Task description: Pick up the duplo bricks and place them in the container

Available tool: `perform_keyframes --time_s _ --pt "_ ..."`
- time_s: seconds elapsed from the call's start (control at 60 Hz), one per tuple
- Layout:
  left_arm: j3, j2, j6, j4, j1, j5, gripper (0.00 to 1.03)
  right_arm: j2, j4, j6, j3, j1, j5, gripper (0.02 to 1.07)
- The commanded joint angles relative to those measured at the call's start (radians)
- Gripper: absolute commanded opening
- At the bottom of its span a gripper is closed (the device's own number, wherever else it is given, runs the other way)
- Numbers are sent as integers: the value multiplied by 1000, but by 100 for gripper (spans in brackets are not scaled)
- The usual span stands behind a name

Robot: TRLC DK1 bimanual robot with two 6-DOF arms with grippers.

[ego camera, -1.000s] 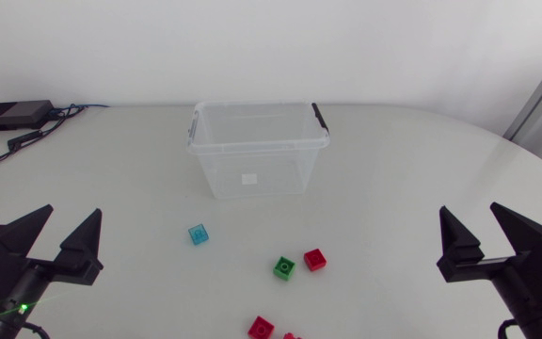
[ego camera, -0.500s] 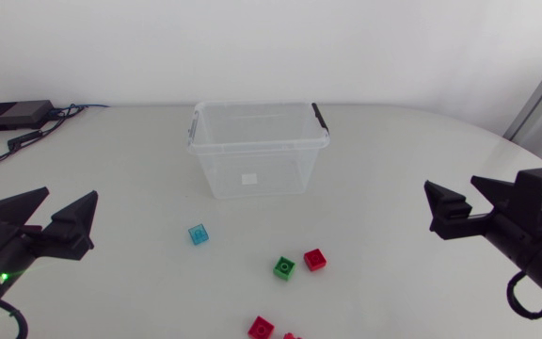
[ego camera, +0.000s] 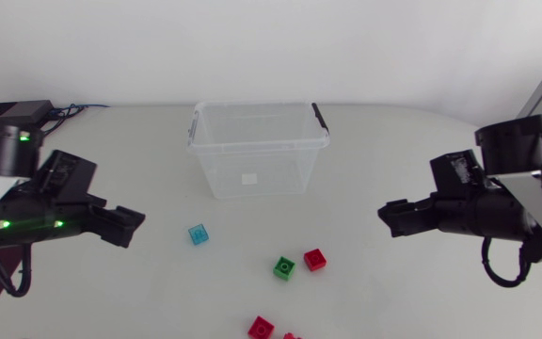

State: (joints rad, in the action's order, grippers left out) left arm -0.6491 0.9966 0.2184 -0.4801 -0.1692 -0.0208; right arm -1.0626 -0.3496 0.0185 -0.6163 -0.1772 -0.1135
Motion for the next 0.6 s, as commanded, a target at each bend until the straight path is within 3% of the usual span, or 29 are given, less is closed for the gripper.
perform_keyframes --time_s 0.0,0.067,0.217,0.383,0.583 --pt "-75 149 127 -57 -23 -7 97 -60 -35 -12 -36 -31 -52 102" --pt "-101 257 151 -60 -26 -27 97 -106 -38 -12 -46 -59 -172 102" --pt "-155 404 217 -43 -26 -68 97 -283 -132 -26 -140 -168 -166 102" --pt "-196 493 288 -43 -38 -113 96 -398 -146 -61 -189 -288 -38 102" --pt "-176 537 331 58 -99 -122 96 -508 -131 -91 -229 -354 57 102"
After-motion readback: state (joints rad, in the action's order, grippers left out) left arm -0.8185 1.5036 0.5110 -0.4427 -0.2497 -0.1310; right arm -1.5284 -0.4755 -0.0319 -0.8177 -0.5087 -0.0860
